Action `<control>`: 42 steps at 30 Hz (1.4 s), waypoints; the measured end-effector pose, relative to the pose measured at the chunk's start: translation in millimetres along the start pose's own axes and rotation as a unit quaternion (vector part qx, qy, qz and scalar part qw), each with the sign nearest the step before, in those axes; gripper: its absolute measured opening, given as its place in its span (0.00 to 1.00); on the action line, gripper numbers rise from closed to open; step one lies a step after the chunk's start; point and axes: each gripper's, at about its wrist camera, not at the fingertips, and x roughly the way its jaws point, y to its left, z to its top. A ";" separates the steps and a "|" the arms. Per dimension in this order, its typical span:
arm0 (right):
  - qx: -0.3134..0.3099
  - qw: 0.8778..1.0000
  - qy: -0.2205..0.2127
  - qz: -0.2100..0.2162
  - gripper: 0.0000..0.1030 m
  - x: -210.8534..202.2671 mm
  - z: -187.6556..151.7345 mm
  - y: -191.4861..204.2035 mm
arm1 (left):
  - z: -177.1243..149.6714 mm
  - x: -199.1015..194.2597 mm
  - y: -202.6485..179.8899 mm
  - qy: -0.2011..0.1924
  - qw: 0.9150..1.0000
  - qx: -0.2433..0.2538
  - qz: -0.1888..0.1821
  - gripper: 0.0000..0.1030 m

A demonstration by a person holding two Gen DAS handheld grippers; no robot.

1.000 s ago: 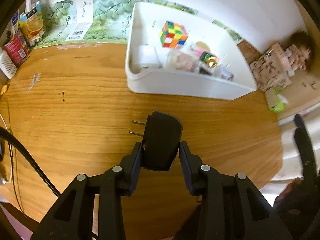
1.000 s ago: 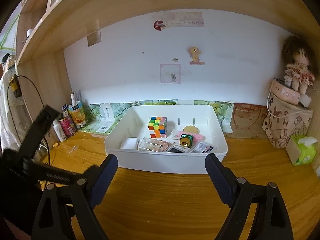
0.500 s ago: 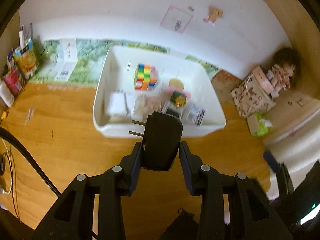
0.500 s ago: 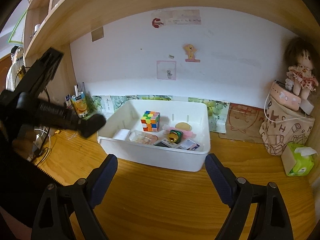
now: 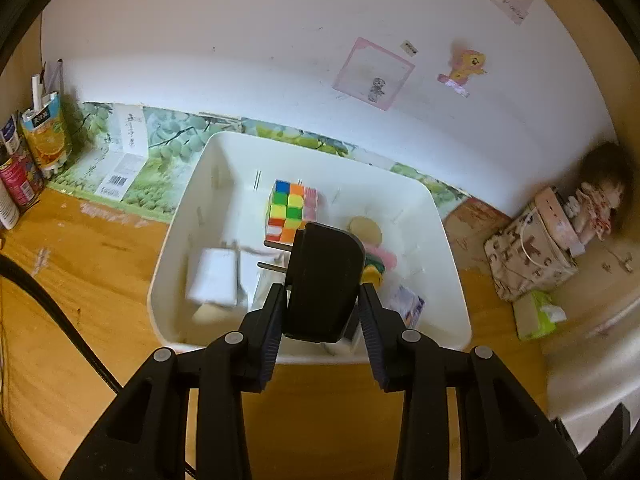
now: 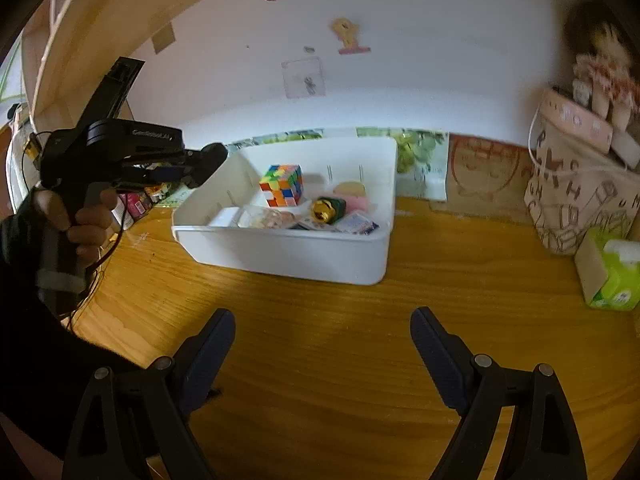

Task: Organize rigid objects

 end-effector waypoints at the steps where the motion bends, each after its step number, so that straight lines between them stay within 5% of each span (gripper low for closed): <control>1: 0.002 1.000 0.003 0.001 0.87 2.9 -0.9 -3.1 | 1.3 5.8 0.1 -0.006 1.000 -0.002 0.000 0.39; 10: 0.010 0.999 0.030 0.017 0.87 25.5 11.8 -20.6 | 6.4 36.8 -8.5 -0.023 1.000 -0.019 0.011 0.40; 12: 0.015 0.999 0.029 0.023 0.87 28.7 18.0 -22.0 | 6.5 34.0 -12.7 -0.022 1.000 -0.017 0.011 0.45; 15: 0.020 0.999 0.023 0.034 0.87 31.3 27.0 -19.7 | 7.6 27.6 -16.5 -0.023 1.000 -0.011 0.018 0.68; 36: 0.030 0.999 0.001 0.021 0.87 -8.8 58.1 28.6 | -29.2 -58.8 -11.6 -0.012 0.999 -0.010 0.044 0.84; 42: 0.019 1.000 -0.009 0.021 0.98 -27.5 69.1 45.7 | -42.7 -91.8 -12.1 -0.027 0.998 0.007 0.048 0.94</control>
